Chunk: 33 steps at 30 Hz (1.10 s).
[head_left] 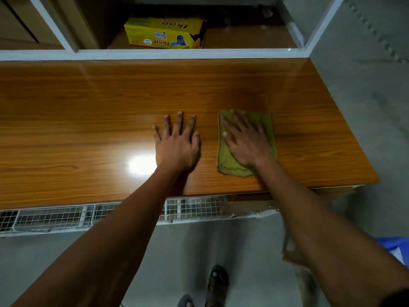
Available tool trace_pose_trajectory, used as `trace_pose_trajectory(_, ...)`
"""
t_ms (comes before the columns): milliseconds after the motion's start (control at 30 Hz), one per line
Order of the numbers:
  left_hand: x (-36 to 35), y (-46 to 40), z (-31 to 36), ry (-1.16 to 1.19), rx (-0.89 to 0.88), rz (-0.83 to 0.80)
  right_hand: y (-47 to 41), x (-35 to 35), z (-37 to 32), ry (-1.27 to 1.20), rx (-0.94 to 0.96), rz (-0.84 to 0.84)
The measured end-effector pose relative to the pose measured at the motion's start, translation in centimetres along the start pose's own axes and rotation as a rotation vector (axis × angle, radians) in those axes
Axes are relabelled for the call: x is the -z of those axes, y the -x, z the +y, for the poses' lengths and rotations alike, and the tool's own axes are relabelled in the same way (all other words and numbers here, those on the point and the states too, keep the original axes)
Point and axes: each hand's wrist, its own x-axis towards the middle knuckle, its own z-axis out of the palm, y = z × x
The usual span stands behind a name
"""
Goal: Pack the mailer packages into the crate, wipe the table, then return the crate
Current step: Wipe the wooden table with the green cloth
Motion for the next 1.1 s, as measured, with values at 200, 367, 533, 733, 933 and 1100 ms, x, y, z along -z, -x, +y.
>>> trace_pose_trajectory(200,0.2,0.0,0.3,-0.01,0.005,-0.007,7.3,-0.8,-2.6,-0.001,0.09,0.019)
trace_pose_trajectory(367,-0.1,-0.8,0.2,-0.024,0.01,-0.022,3.8,-0.5,-0.5,0.019,0.103,-0.016)
trace_pose_trajectory(533,0.4,-3.0,0.5,-0.043,-0.022,-0.049,-5.2,1.0,1.2,-0.054,-0.064,-0.016)
trace_pose_trajectory(733,0.8,-5.7,1.2,-0.033,-0.029,-0.086,5.7,-0.3,-0.9,0.001,0.17,0.006)
trace_pose_trajectory(933,-0.1,-11.3,1.9,-0.076,-0.029,-0.089,-5.8,0.2,2.2,-0.034,0.06,0.021)
trace_pose_trajectory(1100,-0.4,-13.1,1.9,-0.109,-0.039,-0.065,-16.1,1.9,3.6,-0.015,0.026,0.003)
